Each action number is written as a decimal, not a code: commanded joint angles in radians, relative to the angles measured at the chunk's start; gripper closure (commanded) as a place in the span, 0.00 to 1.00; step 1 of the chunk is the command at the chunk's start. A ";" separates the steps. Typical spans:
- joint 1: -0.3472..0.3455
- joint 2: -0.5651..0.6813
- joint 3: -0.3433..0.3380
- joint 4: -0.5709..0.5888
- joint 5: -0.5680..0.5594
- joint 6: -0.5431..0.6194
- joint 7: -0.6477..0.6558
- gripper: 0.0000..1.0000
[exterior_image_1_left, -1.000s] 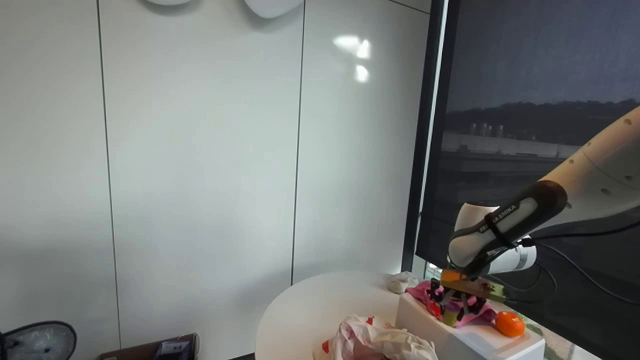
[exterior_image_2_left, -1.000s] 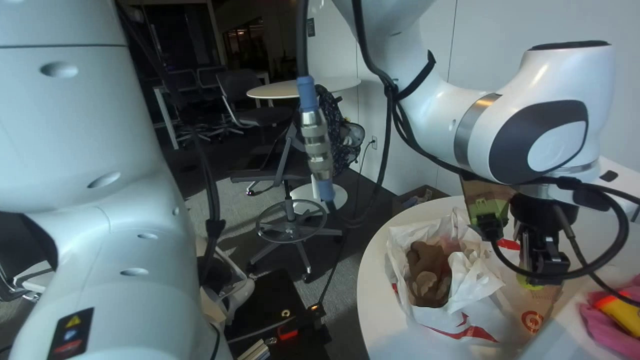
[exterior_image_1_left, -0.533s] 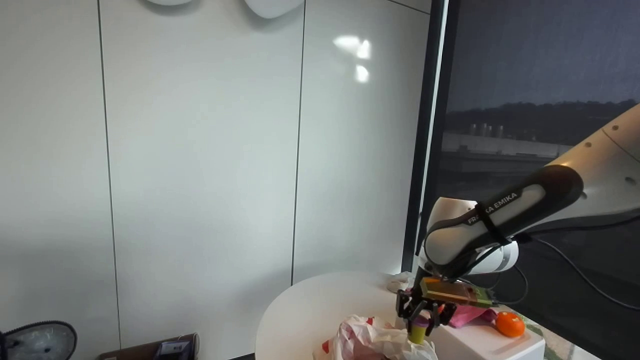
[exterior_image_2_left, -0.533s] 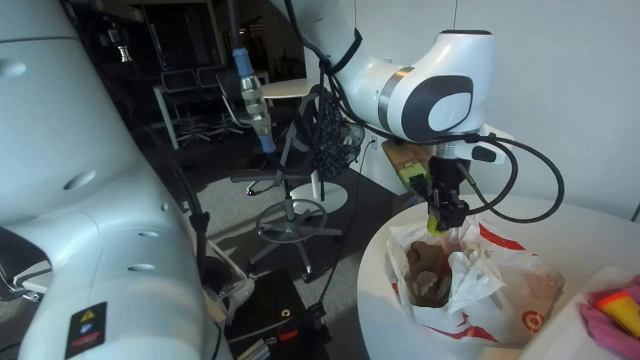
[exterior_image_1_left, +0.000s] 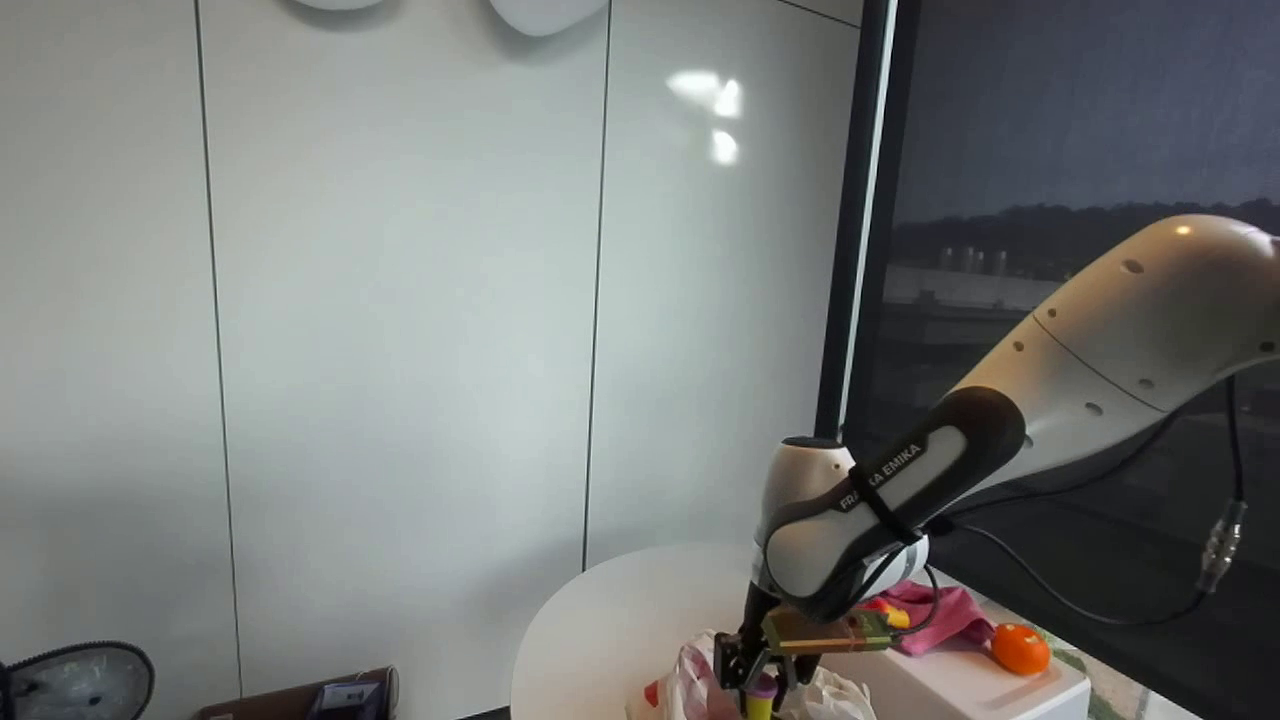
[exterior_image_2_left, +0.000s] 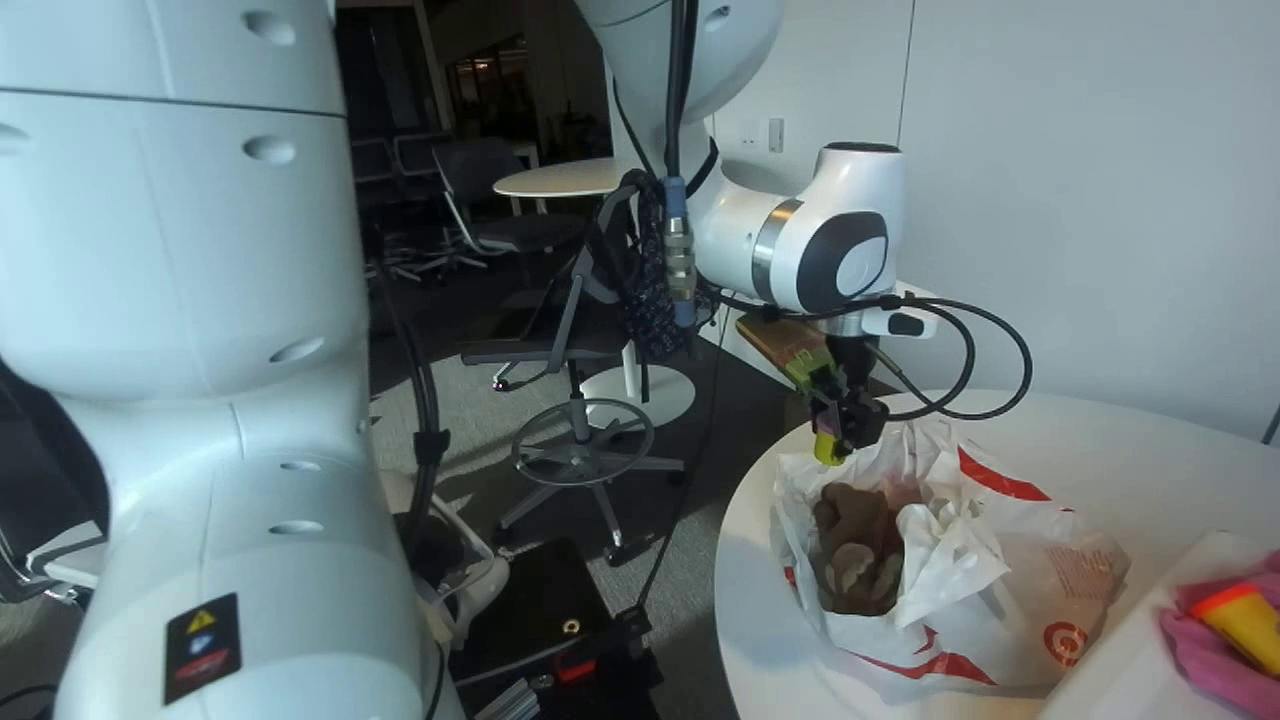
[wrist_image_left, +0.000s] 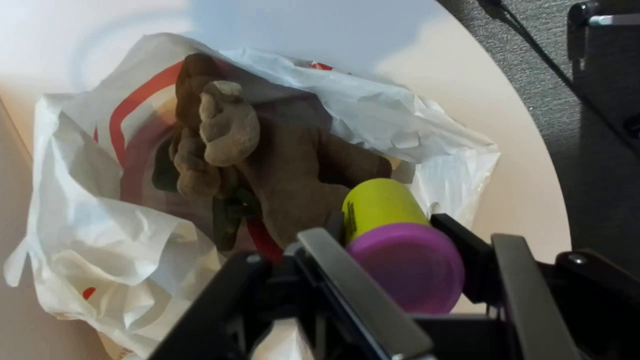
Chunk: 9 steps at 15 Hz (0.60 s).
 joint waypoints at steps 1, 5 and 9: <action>0.037 0.194 -0.039 0.160 -0.067 0.063 0.033 0.75; 0.091 0.357 -0.128 0.269 -0.119 0.114 0.054 0.75; 0.138 0.415 -0.197 0.312 -0.128 0.218 0.045 0.77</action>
